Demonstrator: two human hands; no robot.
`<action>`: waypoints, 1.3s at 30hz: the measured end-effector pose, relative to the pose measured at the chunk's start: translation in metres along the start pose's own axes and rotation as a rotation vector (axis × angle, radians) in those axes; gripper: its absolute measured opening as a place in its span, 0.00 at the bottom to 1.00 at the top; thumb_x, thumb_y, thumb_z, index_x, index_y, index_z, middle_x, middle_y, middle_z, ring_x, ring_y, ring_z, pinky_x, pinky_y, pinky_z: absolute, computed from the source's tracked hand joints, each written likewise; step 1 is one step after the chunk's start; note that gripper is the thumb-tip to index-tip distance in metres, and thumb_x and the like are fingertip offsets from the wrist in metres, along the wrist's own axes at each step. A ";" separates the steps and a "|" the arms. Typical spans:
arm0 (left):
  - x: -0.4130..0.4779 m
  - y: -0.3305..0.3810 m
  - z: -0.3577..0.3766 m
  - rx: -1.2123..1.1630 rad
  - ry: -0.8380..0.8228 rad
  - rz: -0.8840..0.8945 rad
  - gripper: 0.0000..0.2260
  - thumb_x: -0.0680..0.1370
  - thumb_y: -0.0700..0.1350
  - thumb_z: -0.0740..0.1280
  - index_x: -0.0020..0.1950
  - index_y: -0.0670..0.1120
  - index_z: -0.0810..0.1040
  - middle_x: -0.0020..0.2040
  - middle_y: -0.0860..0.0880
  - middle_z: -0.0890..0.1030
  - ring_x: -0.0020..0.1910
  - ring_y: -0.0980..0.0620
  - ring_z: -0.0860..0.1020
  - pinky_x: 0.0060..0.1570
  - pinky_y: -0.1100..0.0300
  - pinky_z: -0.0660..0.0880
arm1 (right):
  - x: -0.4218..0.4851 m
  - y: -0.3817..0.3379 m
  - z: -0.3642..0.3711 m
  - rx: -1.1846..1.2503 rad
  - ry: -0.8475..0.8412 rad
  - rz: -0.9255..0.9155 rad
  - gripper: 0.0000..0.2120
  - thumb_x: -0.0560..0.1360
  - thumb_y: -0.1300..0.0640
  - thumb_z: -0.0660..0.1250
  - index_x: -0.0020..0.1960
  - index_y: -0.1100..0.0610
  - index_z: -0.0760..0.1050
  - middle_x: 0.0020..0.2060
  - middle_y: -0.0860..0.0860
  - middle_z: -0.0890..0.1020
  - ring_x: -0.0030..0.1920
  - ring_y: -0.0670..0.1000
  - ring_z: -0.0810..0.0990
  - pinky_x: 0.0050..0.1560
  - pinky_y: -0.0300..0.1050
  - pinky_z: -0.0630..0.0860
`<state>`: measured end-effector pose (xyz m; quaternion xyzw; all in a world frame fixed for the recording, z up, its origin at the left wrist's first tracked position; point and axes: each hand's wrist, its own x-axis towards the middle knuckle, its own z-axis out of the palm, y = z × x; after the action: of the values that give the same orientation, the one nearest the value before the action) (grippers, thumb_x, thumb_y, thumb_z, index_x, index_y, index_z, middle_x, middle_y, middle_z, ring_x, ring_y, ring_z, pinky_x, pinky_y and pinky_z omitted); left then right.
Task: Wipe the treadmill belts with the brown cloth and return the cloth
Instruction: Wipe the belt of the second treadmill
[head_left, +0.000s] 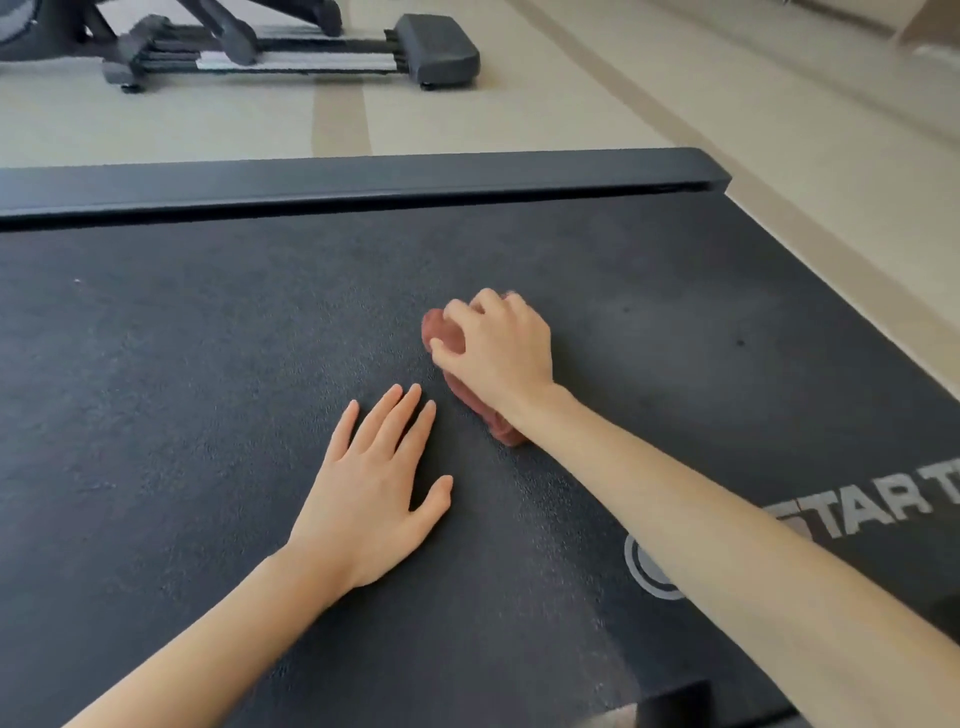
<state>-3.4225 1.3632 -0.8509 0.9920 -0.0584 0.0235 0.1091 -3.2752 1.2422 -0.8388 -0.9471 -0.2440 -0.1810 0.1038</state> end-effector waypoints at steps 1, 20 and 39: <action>0.000 -0.001 0.000 0.009 -0.005 0.007 0.35 0.73 0.64 0.38 0.76 0.48 0.50 0.77 0.51 0.48 0.75 0.54 0.41 0.74 0.51 0.39 | -0.012 0.002 -0.004 0.048 0.001 -0.063 0.14 0.74 0.44 0.63 0.54 0.50 0.78 0.49 0.51 0.79 0.50 0.57 0.75 0.43 0.47 0.72; -0.001 -0.004 0.004 0.068 0.014 0.091 0.37 0.73 0.64 0.40 0.75 0.42 0.54 0.76 0.45 0.53 0.75 0.49 0.46 0.73 0.46 0.44 | -0.133 0.040 -0.063 -0.034 0.094 0.147 0.11 0.70 0.44 0.67 0.46 0.49 0.81 0.43 0.48 0.80 0.41 0.52 0.76 0.40 0.41 0.71; 0.033 0.016 0.018 0.099 -0.002 0.187 0.35 0.77 0.65 0.42 0.76 0.45 0.56 0.77 0.48 0.55 0.76 0.50 0.48 0.72 0.41 0.45 | -0.177 0.008 -0.080 -0.037 0.084 0.251 0.12 0.69 0.45 0.67 0.49 0.50 0.81 0.46 0.50 0.79 0.43 0.55 0.75 0.41 0.47 0.74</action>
<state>-3.3909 1.3402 -0.8631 0.9865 -0.1495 0.0352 0.0571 -3.4390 1.1369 -0.8359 -0.9635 -0.1156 -0.2105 0.1185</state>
